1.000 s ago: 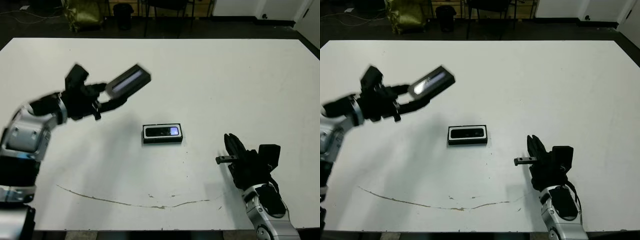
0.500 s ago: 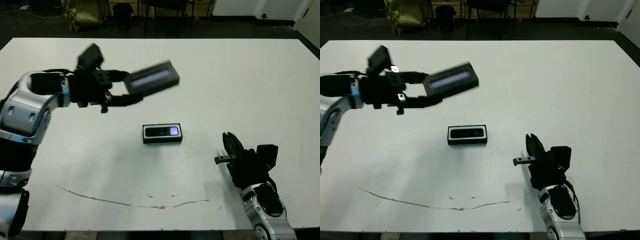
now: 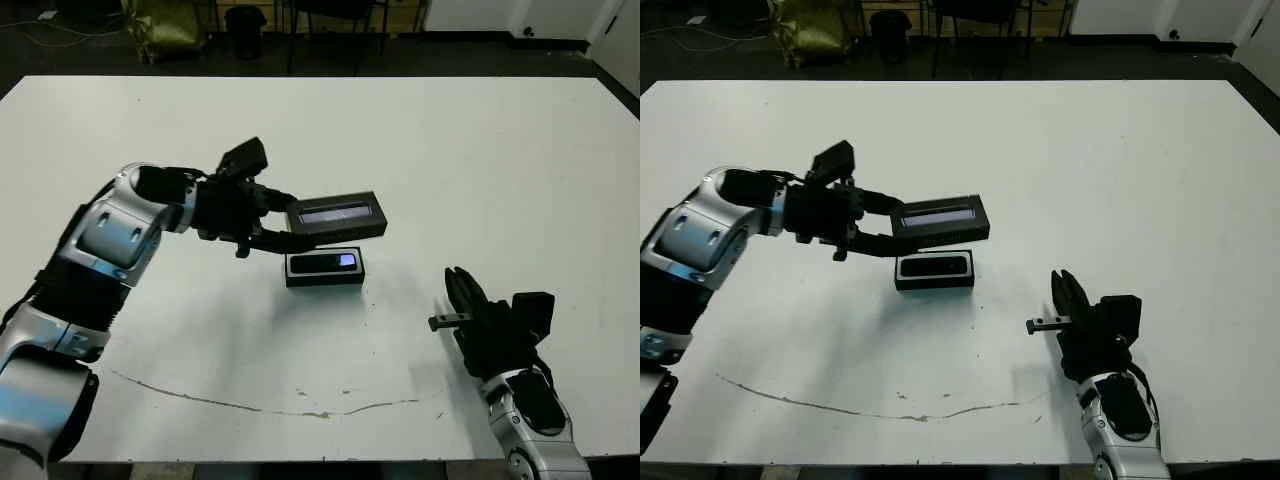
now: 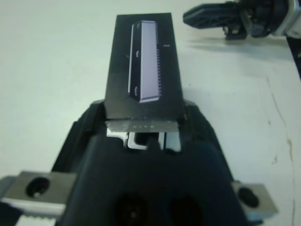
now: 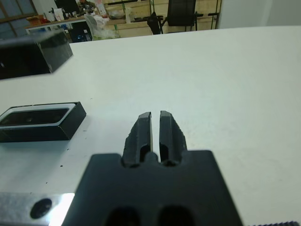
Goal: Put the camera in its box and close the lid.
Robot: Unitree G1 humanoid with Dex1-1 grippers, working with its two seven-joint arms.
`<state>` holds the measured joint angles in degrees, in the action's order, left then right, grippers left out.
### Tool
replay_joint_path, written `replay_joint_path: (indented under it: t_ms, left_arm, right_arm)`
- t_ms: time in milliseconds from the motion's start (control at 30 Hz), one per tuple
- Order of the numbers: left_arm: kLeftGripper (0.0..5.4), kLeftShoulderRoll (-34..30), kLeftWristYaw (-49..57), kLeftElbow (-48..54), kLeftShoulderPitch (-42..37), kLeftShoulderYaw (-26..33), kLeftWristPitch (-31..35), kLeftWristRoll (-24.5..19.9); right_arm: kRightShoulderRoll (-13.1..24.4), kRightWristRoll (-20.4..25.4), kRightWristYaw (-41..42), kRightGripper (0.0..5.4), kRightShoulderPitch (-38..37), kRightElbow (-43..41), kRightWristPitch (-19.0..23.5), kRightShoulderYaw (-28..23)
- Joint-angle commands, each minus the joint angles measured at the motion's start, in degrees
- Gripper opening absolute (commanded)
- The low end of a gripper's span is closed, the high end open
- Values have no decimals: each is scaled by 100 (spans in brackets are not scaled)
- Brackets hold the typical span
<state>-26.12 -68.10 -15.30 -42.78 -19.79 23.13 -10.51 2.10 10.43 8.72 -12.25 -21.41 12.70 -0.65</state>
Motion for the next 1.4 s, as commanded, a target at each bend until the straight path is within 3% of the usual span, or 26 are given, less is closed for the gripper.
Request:
replay_joint_path:
  t_ms: [33, 833, 1000, 1133, 1267, 1400]
  left_arm:
    - [241, 65, -135, -263, -51, -133, -202, 176]
    - [241, 302, -410, -1244, -285, -366, -764, 986]
    - [241, 370, -511, -1426, -362, -380, -776, 1019]
    - [241, 399, -561, -1517, -392, -396, -857, 1051]
    - [241, 423, -611, -1544, -419, -398, -824, 1047]
    - [241, 449, -700, -1593, -446, -392, -787, 1018]
  right_arm:
    - [16, 13, -65, 0, -86, -38, 172, 9]
    - [61, -58, 20, 0, -78, 220, -178, 31]
    - [78, -23, 93, 0, -53, 314, -301, 18]
    - [67, -47, 15, 0, -84, 178, -134, 37]
    - [64, 23, 134, 0, -61, 348, -363, 6]
    - [65, -9, 56, 0, -73, 239, -193, 12]
